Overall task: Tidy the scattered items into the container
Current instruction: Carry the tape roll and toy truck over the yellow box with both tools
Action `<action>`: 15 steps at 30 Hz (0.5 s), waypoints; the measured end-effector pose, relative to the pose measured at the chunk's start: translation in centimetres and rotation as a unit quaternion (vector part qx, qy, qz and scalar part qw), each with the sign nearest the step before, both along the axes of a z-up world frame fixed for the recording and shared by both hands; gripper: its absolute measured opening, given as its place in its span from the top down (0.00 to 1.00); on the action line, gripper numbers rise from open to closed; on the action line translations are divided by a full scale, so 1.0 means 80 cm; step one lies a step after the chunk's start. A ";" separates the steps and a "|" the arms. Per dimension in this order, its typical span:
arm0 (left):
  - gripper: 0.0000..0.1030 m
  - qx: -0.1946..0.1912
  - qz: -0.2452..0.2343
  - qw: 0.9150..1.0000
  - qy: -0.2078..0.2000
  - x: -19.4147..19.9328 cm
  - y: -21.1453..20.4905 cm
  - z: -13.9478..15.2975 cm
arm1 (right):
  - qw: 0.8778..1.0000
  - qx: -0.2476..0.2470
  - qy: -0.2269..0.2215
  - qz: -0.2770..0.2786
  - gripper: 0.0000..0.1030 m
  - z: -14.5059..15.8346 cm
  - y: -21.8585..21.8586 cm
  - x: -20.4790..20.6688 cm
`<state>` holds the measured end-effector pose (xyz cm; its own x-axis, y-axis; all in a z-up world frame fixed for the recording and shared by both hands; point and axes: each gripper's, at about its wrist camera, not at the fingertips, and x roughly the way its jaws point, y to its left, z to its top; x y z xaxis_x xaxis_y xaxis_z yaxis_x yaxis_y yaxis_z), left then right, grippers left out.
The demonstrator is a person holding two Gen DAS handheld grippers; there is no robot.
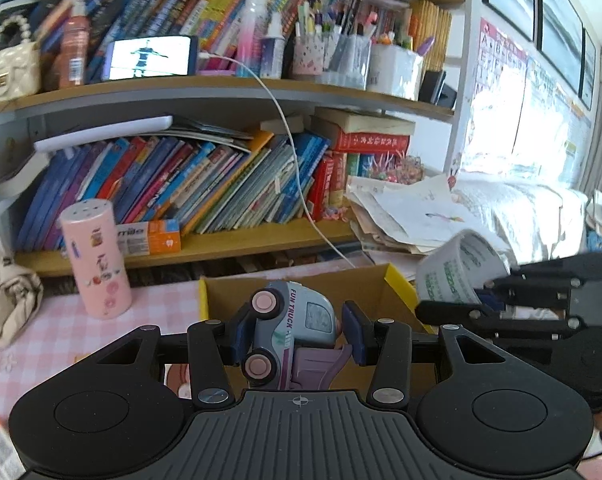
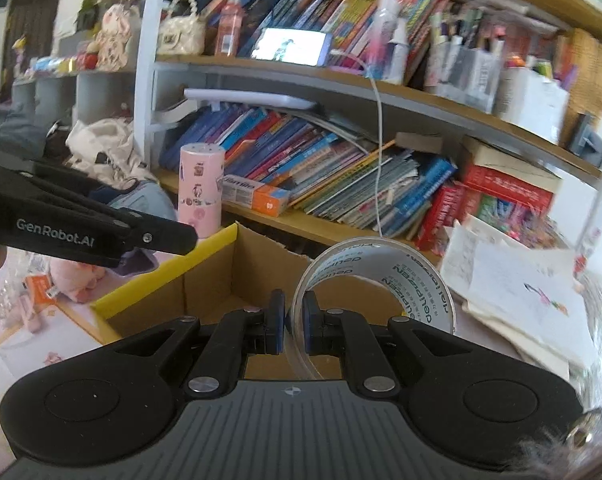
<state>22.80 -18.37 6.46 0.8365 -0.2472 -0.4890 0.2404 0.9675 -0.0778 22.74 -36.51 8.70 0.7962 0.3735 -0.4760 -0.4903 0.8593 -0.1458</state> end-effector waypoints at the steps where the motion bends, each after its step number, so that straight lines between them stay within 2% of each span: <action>1: 0.56 0.004 -0.001 1.000 0.004 0.009 -0.003 -0.002 | 1.000 -0.004 0.006 0.010 0.92 -0.001 -0.001 0.012; 8: 0.56 0.033 -0.001 0.998 0.051 0.066 -0.018 -0.032 | 0.996 -0.026 0.058 0.062 0.92 -0.029 -0.001 0.084; 15: 0.56 0.073 -0.011 0.992 0.106 0.107 -0.026 -0.071 | 0.981 -0.082 0.122 0.124 0.92 -0.073 0.016 0.131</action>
<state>31.36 -20.43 0.81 0.7066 -0.1782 -0.6848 0.2552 0.9668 0.0117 33.22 -35.23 2.90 0.5447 0.4444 -0.7112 -0.7190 0.6840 -0.1232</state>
